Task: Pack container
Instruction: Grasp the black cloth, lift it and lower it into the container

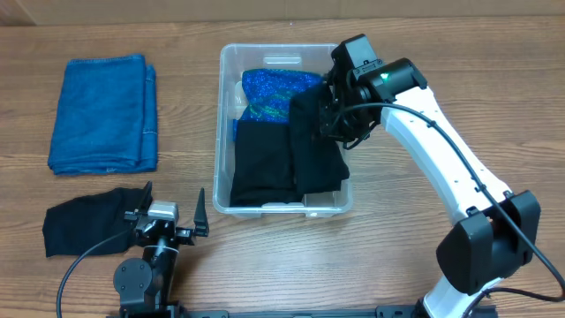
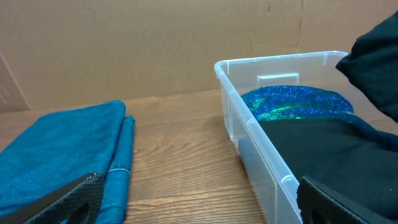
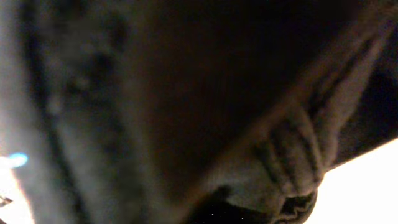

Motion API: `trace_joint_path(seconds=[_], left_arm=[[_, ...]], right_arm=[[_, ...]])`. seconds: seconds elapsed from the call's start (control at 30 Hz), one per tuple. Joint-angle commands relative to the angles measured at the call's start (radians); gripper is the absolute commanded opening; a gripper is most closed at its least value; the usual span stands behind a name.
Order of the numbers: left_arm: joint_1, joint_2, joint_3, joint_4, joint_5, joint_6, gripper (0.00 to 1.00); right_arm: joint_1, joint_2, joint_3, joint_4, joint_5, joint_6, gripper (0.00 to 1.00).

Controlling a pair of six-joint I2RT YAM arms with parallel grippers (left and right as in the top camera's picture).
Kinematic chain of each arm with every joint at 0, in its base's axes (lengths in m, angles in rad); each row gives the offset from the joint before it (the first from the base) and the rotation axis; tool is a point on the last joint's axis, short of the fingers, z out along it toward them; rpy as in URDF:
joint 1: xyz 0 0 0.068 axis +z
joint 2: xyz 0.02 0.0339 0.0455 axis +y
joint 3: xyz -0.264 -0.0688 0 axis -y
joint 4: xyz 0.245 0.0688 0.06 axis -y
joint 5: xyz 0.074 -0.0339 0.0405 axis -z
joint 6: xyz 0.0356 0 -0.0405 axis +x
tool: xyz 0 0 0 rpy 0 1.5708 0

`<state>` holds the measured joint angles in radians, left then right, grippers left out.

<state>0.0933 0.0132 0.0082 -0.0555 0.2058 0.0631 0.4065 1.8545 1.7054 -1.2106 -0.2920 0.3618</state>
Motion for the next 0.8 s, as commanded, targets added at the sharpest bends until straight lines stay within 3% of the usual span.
trace_joint_path(seconds=[0.0, 0.23, 0.27, 0.33, 0.37, 0.43, 0.53, 0.67, 0.77], left_arm=[[0.006, -0.008, -0.003, 0.000, -0.003, 0.019, 1.00], [0.006, -0.008, -0.003, 0.000, -0.003, 0.019, 1.00], [0.006, -0.008, -0.003, 0.000, -0.003, 0.019, 1.00], [0.006, -0.008, -0.003, 0.000, -0.003, 0.019, 1.00], [0.006, -0.008, -0.003, 0.000, -0.003, 0.019, 1.00], [0.006, -0.008, -0.003, 0.000, -0.003, 0.019, 1.00], [0.006, -0.008, -0.003, 0.000, -0.003, 0.019, 1.00], [0.006, -0.008, -0.003, 0.000, -0.003, 0.019, 1.00], [0.006, -0.008, -0.003, 0.000, -0.003, 0.019, 1.00]], right_arm=[[0.000, 0.005, 0.016, 0.002, 0.016, 0.061, 0.18], [0.000, 0.007, -0.116, -0.002, 0.014, 0.061, 0.23], [0.000, 0.007, -0.133, 0.003, 0.014, 0.061, 0.37], [0.000, 0.007, -0.143, 0.006, 0.014, 0.057, 0.49], [0.000, 0.007, -0.143, 0.013, 0.014, 0.057, 0.67], [0.000, 0.007, -0.142, 0.029, 0.015, 0.057, 0.81], [0.000, 0.006, -0.090, 0.018, 0.026, 0.050, 0.87], [0.000, 0.006, 0.093, -0.098, 0.127, 0.034, 0.88], [0.000, 0.007, 0.127, -0.112, 0.127, -0.021, 0.86]])
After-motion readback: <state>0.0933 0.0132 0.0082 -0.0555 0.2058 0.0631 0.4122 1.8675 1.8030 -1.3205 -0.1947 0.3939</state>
